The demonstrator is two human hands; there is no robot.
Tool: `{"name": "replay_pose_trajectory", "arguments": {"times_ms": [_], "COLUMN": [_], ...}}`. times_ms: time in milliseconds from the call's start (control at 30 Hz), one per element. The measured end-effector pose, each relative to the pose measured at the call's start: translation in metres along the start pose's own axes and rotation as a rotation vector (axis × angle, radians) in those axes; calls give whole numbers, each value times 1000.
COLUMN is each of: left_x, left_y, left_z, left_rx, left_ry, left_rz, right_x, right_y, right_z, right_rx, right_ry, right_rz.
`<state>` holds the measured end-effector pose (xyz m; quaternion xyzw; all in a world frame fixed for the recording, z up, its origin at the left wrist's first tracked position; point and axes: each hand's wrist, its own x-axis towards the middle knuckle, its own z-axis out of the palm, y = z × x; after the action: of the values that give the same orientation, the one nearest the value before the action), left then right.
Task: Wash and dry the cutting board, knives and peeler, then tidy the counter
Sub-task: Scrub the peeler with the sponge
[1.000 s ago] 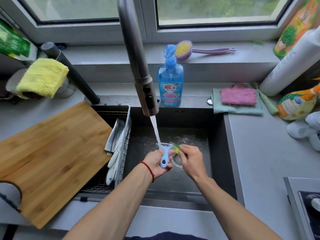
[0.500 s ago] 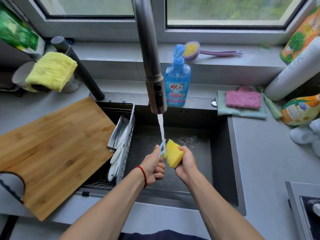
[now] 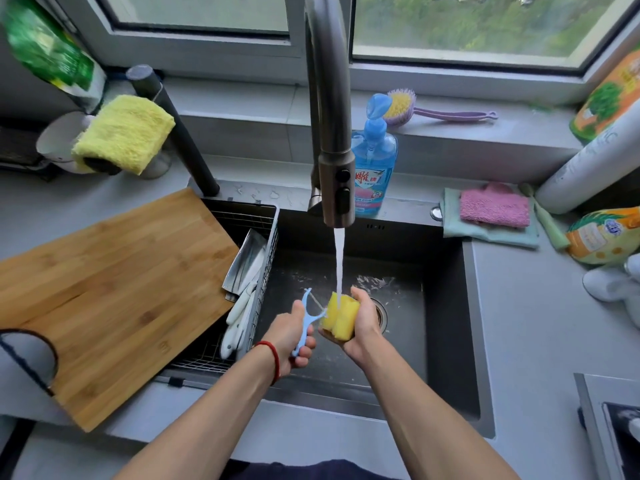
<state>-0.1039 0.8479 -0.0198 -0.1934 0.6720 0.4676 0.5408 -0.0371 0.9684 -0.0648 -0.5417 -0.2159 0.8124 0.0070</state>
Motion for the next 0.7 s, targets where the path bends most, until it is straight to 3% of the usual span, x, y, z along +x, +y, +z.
{"name": "replay_pose_trajectory", "arguments": {"times_ms": [167,400,533,700], "left_x": [2,2,3,4], "left_y": [-3,-8,-8,-9], "left_z": [-32,-40,-42,-46], "left_rx": [-49,-101,-126,-140], "left_ry": [115,112,97,75], "left_rz": [53,39,31,32], "right_x": [2,2,7,5], "right_y": [5,0,-11,-20], "right_z": [8,37,32,27], "right_rx": [109,180,-40,-54], "right_ry": [50,187,278,312], "right_rz": [75,57,53,27]}}
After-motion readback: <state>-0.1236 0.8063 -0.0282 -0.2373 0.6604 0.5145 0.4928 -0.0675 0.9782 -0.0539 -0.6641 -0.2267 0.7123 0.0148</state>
